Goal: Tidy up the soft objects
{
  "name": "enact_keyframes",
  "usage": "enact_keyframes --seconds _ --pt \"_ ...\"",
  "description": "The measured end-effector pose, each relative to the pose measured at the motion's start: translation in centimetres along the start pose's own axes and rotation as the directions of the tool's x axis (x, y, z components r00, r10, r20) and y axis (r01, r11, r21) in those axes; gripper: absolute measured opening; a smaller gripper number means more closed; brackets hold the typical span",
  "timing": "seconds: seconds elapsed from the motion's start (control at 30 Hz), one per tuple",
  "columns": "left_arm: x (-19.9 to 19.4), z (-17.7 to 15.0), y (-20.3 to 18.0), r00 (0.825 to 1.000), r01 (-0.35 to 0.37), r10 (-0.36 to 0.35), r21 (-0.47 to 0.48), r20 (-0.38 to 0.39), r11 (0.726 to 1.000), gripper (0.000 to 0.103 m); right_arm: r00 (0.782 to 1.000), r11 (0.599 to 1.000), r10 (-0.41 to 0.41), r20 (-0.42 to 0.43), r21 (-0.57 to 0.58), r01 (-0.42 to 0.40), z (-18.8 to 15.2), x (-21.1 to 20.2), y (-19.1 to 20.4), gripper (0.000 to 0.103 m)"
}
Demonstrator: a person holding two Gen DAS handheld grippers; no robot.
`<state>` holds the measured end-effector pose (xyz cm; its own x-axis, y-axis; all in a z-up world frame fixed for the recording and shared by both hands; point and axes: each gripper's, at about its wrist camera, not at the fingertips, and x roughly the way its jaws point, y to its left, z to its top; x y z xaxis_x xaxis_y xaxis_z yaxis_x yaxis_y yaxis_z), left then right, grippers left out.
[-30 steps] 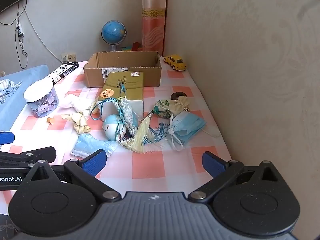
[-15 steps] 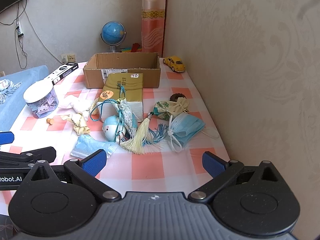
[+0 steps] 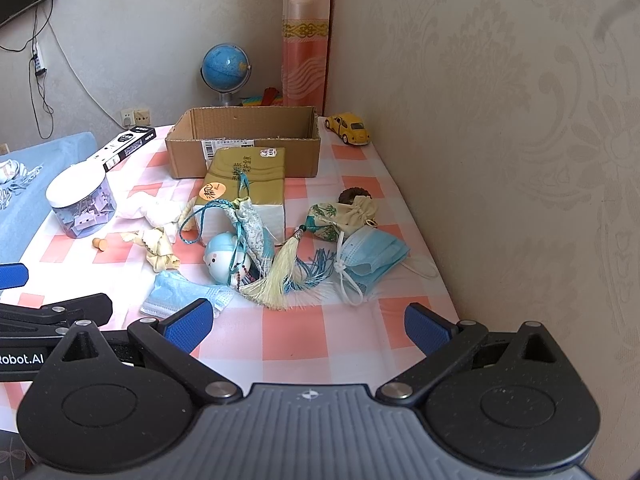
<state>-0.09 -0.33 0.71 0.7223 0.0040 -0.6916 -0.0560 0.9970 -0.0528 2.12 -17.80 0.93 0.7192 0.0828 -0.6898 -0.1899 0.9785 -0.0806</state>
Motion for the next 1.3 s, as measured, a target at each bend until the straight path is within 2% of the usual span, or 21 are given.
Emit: enact_keyframes --seconds 1.3 --pt "0.62 0.38 0.29 1.000 0.017 -0.017 0.017 0.003 1.000 0.103 1.000 0.999 -0.019 0.016 -0.038 0.020 0.52 0.29 0.56 0.103"
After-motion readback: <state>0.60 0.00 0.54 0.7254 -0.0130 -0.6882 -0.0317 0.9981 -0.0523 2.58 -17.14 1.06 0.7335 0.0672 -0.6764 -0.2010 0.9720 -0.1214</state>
